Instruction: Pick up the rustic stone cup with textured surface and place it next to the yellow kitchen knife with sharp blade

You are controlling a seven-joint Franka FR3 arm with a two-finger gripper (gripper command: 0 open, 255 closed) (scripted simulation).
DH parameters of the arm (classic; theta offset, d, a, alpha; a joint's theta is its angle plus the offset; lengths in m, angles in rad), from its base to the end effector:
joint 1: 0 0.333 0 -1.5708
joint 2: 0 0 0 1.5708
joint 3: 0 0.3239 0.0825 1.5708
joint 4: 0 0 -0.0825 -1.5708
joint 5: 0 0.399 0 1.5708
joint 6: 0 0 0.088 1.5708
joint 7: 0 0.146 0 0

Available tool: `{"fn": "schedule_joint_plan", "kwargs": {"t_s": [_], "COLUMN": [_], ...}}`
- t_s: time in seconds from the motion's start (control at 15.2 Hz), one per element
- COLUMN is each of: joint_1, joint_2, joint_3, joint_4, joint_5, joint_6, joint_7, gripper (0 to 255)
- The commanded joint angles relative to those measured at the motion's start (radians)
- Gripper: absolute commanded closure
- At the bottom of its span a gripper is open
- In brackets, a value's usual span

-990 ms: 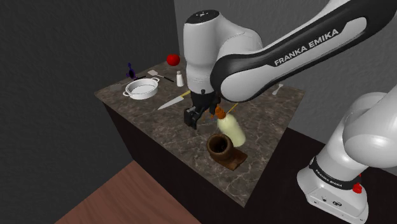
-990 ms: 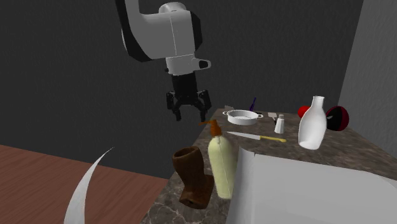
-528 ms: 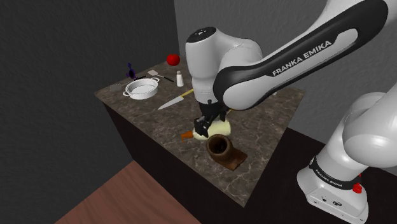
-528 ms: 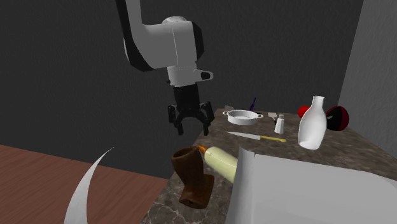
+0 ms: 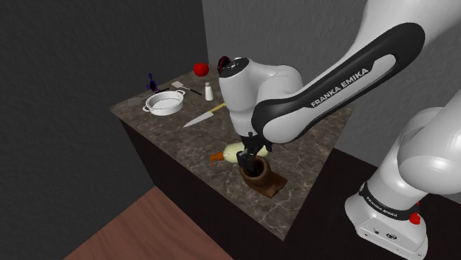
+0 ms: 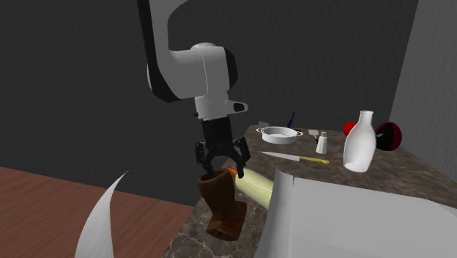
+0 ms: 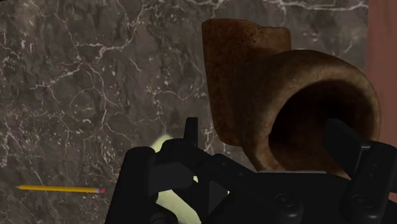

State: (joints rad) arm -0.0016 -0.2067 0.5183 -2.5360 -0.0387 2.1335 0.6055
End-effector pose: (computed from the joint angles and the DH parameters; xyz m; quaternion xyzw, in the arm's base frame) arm 0.3688 0.1956 0.2816 0.9907 -0.0422 -0.0599 0.1146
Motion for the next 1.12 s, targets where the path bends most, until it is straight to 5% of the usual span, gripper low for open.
{"fn": "schedule_joint_plan", "kwargs": {"t_s": [0.0, 0.59, 0.66, 1.06], "joint_1": [-0.004, -0.007, -0.007, -0.007], "joint_2": [0.017, 0.029, 0.029, 0.029], "joint_3": [0.003, 0.004, 0.004, 0.004], "joint_4": [-0.014, -0.027, -0.027, -0.027], "joint_5": [-0.010, -0.018, -0.018, -0.018], "joint_6": [0.029, 0.052, 0.052, 0.052], "joint_7": [0.008, 0.015, 0.015, 0.014], "gripper": [0, 0, 255, 255]}}
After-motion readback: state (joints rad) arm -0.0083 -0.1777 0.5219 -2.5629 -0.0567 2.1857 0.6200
